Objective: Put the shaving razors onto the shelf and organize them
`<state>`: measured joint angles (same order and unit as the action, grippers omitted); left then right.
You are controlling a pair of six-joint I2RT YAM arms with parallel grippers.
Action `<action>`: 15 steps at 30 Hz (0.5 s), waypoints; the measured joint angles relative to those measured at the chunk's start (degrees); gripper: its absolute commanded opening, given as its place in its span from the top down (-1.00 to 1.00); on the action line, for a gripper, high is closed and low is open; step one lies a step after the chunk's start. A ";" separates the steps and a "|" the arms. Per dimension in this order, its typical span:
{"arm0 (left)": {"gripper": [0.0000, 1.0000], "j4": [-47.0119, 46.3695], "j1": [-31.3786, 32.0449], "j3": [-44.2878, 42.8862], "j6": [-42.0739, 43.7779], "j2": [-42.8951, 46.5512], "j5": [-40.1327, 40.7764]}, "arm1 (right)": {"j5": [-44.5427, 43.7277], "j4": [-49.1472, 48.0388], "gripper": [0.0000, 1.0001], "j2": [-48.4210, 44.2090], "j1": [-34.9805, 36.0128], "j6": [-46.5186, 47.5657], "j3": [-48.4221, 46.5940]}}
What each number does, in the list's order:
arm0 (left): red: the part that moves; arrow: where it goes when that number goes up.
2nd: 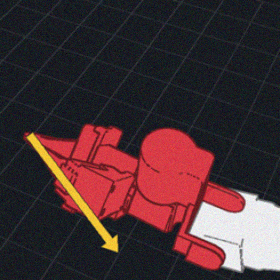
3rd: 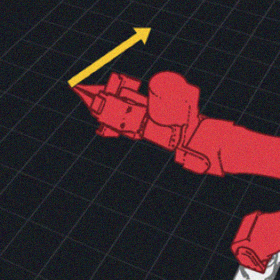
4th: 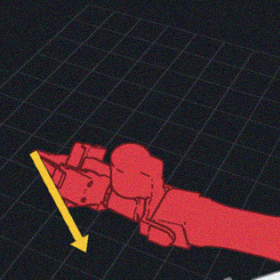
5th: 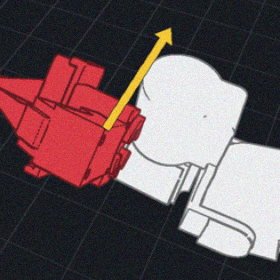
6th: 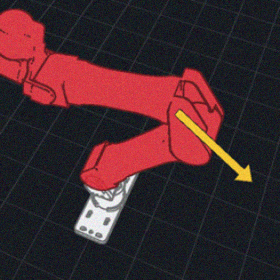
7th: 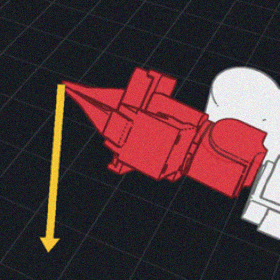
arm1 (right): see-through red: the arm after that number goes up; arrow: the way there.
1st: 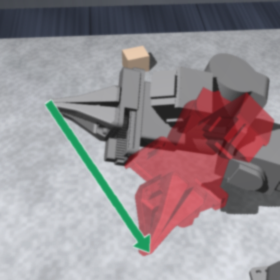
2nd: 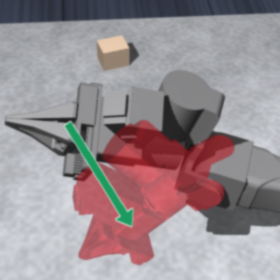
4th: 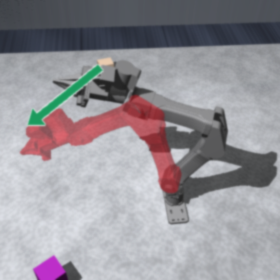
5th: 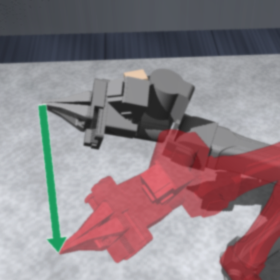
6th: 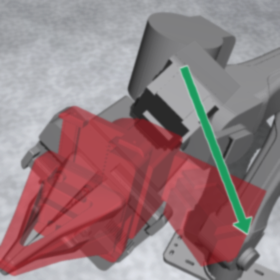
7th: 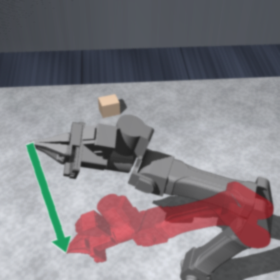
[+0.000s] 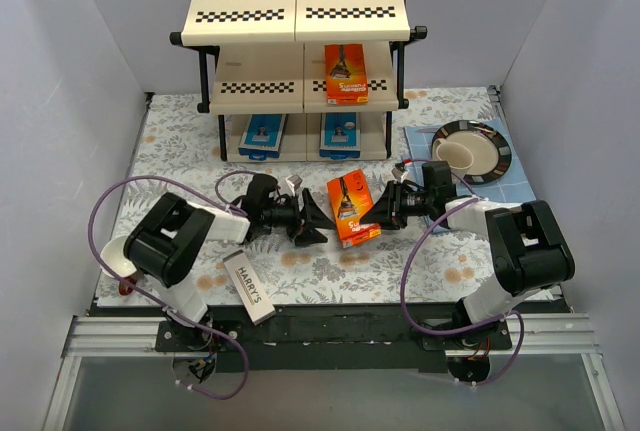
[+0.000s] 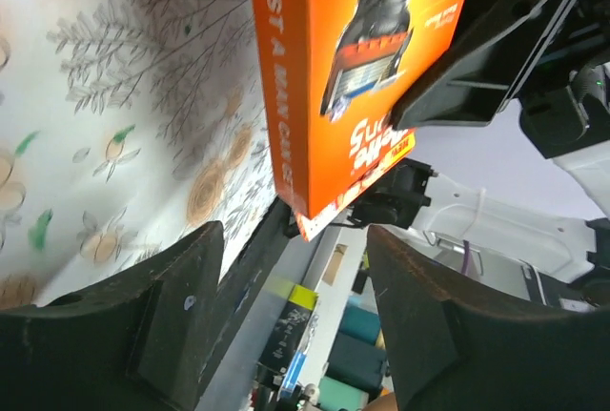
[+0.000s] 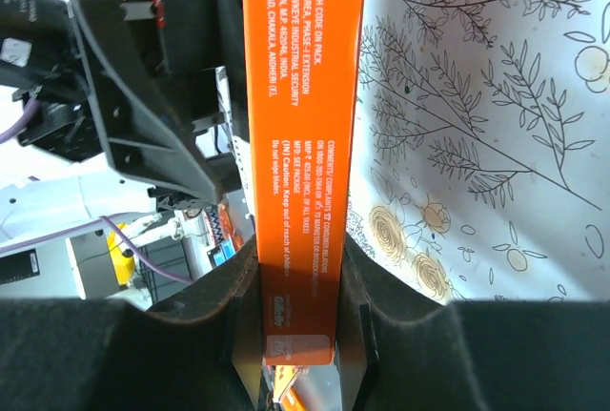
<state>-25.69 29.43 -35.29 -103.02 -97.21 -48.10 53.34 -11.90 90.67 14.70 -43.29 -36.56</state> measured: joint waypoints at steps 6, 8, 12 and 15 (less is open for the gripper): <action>-0.10 -11.56 0.48 -1.66 -3.93 -7.96 -1.55 | 0.70 0.00 0.29 -0.07 0.00 -0.11 -0.04; -0.04 -14.34 0.87 -2.91 -4.92 -9.53 -2.05 | 0.83 -0.02 0.28 -0.07 0.00 -0.28 -0.04; 0.15 -18.67 2.05 -4.48 -6.71 -11.06 -2.51 | 1.38 -0.72 0.27 -0.09 -0.39 -1.44 -0.17; 0.19 -20.28 3.02 -4.57 -7.89 -11.45 -3.15 | 1.33 -1.81 0.27 -0.09 -1.03 -2.03 -0.59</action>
<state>-45.98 32.45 -39.86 -110.91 -108.66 -51.24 54.68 -13.72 90.59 13.67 -45.32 -37.15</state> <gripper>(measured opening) 0.426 0.372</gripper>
